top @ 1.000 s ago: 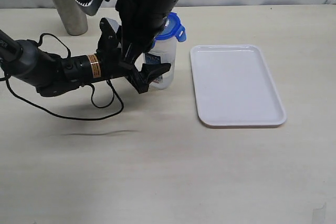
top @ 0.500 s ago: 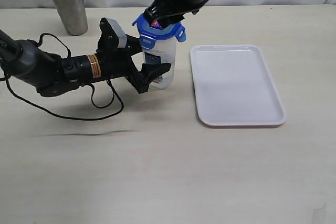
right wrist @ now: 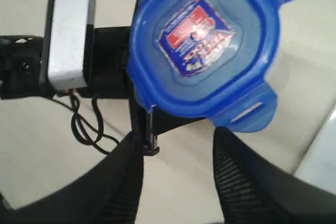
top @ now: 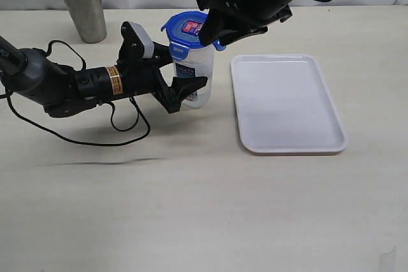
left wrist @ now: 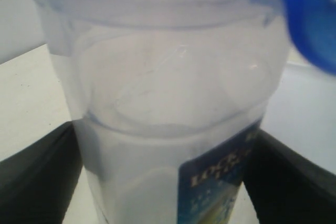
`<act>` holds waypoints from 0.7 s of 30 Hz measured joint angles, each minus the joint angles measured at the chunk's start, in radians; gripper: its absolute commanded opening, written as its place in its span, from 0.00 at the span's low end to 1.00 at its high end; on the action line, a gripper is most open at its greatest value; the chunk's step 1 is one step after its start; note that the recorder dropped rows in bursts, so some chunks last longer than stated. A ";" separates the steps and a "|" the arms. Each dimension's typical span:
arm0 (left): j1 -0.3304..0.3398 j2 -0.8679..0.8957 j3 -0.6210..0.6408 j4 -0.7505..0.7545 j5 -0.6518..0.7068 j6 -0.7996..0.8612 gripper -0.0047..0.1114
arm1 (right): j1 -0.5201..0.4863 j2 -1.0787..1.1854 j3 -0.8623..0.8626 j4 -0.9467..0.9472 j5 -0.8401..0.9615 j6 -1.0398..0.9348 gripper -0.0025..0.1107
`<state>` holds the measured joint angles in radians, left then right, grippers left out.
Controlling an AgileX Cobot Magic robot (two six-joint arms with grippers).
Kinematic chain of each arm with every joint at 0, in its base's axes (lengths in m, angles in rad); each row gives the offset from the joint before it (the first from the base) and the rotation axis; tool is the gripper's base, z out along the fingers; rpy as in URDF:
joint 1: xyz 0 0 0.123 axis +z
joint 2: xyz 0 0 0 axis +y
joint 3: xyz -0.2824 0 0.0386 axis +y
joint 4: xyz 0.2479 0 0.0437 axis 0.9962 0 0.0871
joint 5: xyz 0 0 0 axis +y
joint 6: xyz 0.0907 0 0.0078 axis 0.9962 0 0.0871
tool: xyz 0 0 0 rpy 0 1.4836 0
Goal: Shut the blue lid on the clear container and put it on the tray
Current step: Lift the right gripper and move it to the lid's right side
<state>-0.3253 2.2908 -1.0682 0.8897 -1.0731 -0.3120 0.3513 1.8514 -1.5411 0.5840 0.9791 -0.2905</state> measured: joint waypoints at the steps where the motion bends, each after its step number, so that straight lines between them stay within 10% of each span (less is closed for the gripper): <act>1: 0.000 0.000 0.000 0.000 0.000 0.000 0.04 | 0.000 -0.007 0.031 0.011 -0.053 0.011 0.38; 21: 0.000 0.000 0.000 0.000 0.000 0.000 0.04 | 0.000 -0.044 0.053 -0.016 -0.164 -0.253 0.38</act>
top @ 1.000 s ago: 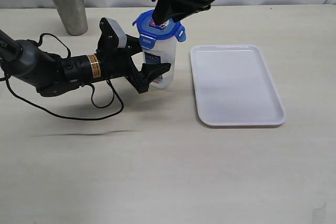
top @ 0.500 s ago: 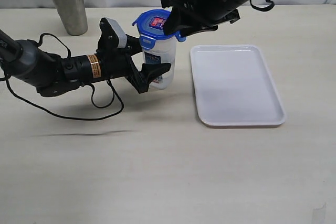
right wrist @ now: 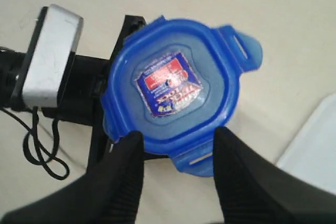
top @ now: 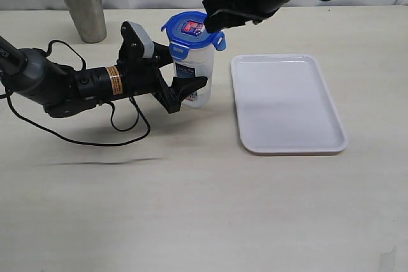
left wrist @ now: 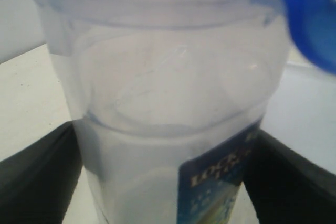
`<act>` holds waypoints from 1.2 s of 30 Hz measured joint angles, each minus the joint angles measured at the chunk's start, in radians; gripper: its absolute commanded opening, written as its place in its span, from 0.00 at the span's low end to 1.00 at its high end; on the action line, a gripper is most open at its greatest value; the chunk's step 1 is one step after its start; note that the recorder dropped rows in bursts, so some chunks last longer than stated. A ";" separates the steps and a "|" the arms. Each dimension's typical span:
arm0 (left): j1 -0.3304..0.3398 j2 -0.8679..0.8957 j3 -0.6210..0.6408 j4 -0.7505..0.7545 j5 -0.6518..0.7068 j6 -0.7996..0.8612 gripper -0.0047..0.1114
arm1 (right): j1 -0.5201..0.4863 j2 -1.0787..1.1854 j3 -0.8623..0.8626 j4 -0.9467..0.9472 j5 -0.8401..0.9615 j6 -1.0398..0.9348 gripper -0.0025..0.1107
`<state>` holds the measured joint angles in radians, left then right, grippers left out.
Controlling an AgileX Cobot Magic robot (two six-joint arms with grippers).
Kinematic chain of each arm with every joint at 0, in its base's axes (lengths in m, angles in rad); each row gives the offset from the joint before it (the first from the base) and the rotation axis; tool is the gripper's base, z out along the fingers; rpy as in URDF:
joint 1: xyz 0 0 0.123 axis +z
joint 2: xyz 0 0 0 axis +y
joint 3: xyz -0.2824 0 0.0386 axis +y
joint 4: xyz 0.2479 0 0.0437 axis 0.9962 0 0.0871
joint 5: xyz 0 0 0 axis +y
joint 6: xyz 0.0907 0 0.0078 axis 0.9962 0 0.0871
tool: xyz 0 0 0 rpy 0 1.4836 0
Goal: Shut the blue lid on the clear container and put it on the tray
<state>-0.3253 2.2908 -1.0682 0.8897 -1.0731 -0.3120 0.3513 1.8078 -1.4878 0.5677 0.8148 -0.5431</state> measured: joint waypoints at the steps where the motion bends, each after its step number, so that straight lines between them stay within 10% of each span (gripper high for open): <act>1: 0.000 0.000 0.000 0.000 0.000 0.000 0.04 | 0.000 -0.017 -0.002 -0.011 0.000 -0.063 0.38; 14: 0.000 0.000 0.000 0.000 0.002 0.000 0.04 | 0.138 -0.117 0.010 -0.471 -0.030 -0.705 0.38; 36: 0.000 0.000 0.000 0.000 0.002 -0.002 0.04 | 0.221 0.000 0.036 -0.715 -0.145 -0.801 0.37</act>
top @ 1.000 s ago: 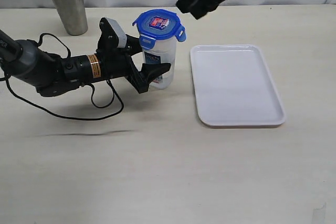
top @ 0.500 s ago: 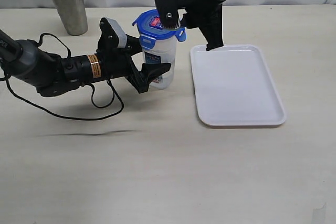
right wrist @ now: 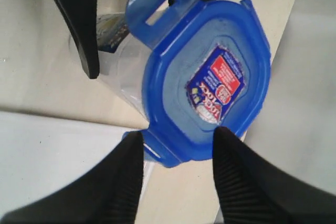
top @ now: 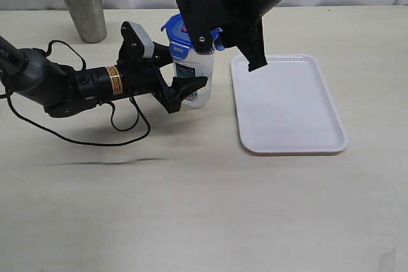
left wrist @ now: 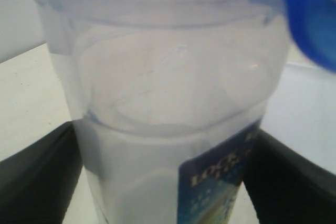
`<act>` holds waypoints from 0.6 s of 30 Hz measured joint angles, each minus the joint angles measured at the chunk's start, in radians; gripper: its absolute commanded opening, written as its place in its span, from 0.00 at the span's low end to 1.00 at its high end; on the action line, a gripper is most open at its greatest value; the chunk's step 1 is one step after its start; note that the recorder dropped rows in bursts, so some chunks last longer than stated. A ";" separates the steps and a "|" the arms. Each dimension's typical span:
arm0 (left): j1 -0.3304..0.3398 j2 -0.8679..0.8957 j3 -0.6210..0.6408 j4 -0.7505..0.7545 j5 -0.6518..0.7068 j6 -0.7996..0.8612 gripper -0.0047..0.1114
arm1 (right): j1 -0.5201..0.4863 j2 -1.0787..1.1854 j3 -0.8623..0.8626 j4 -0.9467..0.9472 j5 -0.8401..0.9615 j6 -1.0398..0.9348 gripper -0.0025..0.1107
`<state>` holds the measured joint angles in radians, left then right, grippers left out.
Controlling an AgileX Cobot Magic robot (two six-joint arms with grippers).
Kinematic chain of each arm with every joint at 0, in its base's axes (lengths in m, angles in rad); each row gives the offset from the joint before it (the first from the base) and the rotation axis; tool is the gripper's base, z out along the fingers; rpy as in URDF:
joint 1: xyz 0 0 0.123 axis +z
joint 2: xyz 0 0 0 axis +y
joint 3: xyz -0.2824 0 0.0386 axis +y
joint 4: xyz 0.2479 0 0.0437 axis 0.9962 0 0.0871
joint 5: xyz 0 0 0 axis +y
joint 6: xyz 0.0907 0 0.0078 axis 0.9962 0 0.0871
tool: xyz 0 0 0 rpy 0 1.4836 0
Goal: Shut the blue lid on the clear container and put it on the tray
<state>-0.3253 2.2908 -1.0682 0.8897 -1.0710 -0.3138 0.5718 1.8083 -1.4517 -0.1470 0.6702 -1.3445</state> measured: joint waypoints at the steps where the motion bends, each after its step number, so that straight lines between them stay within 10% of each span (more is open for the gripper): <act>1: 0.000 0.000 0.000 0.000 0.000 0.000 0.04 | 0.000 0.005 0.000 -0.007 0.000 0.000 0.36; 18: 0.000 0.000 0.000 -0.002 0.004 -0.006 0.04 | 0.002 0.035 0.000 -0.040 -0.009 0.000 0.36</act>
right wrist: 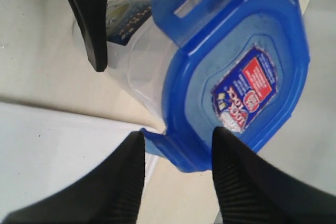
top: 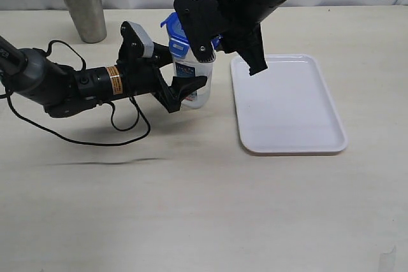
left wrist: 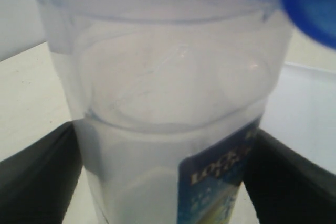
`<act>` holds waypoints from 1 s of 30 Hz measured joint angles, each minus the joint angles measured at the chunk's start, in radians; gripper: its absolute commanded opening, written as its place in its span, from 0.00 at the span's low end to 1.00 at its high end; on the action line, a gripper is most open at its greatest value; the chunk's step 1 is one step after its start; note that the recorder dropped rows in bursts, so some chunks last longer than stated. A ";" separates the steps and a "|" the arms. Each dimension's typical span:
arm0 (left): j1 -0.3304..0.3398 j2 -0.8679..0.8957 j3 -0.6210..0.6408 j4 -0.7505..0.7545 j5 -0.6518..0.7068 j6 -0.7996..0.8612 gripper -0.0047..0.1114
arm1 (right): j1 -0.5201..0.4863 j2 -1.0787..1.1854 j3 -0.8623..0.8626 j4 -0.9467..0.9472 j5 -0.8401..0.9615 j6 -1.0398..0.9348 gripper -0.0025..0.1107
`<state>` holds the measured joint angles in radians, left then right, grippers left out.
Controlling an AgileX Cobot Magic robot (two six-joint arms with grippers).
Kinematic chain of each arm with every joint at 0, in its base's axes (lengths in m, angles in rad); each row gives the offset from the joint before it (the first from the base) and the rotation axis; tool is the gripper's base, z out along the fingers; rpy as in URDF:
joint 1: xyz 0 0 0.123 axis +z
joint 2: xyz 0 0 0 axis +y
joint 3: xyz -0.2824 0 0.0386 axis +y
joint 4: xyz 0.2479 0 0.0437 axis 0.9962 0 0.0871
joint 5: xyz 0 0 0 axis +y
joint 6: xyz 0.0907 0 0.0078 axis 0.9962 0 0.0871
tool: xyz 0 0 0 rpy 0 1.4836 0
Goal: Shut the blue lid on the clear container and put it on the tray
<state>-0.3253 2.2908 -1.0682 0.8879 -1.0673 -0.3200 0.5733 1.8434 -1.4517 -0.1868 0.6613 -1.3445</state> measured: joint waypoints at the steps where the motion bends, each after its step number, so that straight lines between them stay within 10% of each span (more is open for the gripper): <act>1: 0.000 0.000 0.000 0.000 0.000 0.000 0.04 | 0.004 0.000 0.000 0.002 0.000 0.000 0.34; 30: 0.009 0.000 0.002 0.028 -0.016 -0.010 0.04 | 0.026 -0.016 0.081 -0.023 -0.111 0.009 0.26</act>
<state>-0.3167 2.2908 -1.0666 0.9161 -1.0832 -0.3304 0.5991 1.8275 -1.3704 -0.2102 0.5504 -1.3355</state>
